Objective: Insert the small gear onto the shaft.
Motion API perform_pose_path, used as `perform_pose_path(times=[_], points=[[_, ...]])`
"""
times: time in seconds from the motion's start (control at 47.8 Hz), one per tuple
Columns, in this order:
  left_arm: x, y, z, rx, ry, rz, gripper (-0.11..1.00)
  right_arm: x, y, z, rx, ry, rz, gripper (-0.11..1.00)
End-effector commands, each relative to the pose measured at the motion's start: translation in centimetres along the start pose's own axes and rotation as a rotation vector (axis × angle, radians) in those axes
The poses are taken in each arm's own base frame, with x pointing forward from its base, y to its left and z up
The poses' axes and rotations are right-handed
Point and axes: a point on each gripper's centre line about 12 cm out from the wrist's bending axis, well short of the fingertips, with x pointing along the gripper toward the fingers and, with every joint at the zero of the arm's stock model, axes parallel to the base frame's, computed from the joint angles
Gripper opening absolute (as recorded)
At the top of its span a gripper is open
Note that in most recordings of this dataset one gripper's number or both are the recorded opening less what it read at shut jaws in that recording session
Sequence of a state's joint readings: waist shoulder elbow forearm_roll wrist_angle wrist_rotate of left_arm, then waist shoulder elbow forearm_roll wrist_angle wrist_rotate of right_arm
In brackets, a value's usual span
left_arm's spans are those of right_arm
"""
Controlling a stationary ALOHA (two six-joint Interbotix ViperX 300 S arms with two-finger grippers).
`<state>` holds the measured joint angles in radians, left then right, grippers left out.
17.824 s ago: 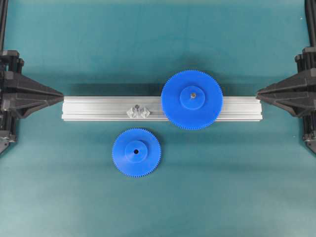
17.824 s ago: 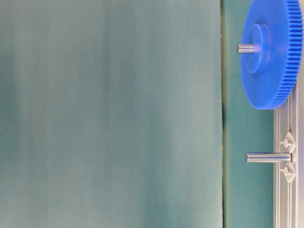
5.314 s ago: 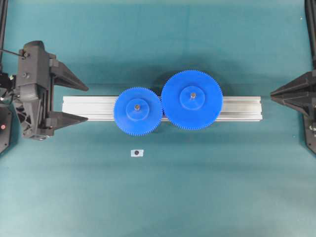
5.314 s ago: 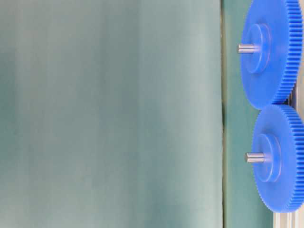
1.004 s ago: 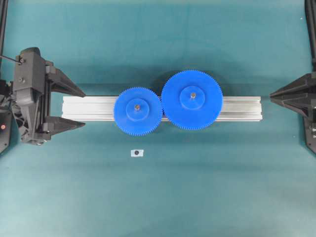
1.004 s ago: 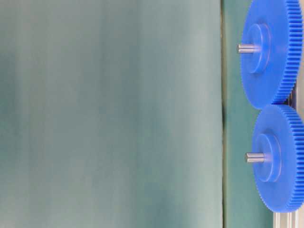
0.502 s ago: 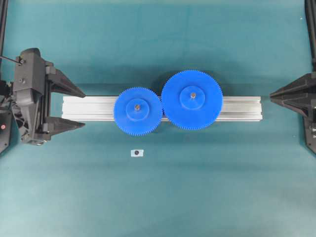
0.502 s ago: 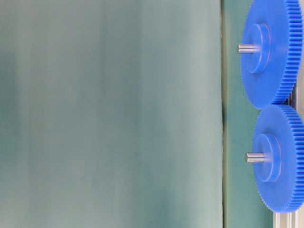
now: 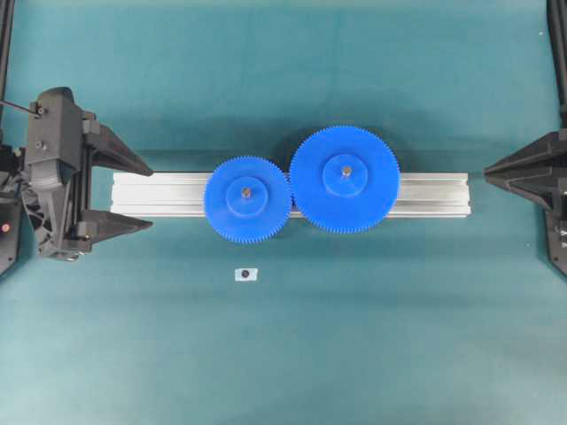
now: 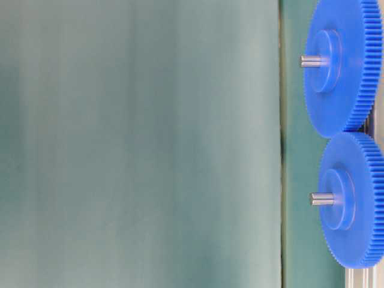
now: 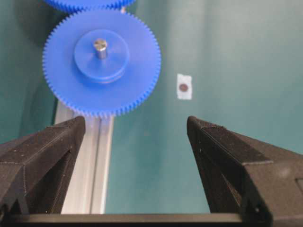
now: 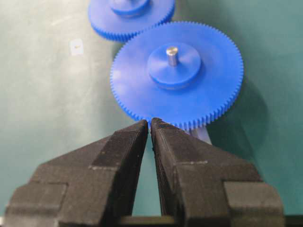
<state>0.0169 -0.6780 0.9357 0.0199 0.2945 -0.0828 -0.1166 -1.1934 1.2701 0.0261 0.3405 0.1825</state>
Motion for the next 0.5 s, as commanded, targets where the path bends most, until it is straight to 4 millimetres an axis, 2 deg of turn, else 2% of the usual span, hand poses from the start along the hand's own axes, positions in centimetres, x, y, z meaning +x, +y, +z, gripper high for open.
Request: perform_pose_path(times=[0.0,0.251,0.481], points=[[-0.08,-0.1,0.44,0.003,-0.015,-0.003,0.86,0.03,0.04,0.45,0.006,-0.011,-0.001,0.27],[-0.26,-0.05,-0.38,-0.005,-0.006,-0.003,0.86,0.07,-0.05,0.06,0.007,-0.016,-0.001,0.27],[-0.91,-0.08,-0.33,-0.013,-0.027,-0.006,0.86,-0.01,-0.03,0.15,0.007,-0.035,0.003,0.27]])
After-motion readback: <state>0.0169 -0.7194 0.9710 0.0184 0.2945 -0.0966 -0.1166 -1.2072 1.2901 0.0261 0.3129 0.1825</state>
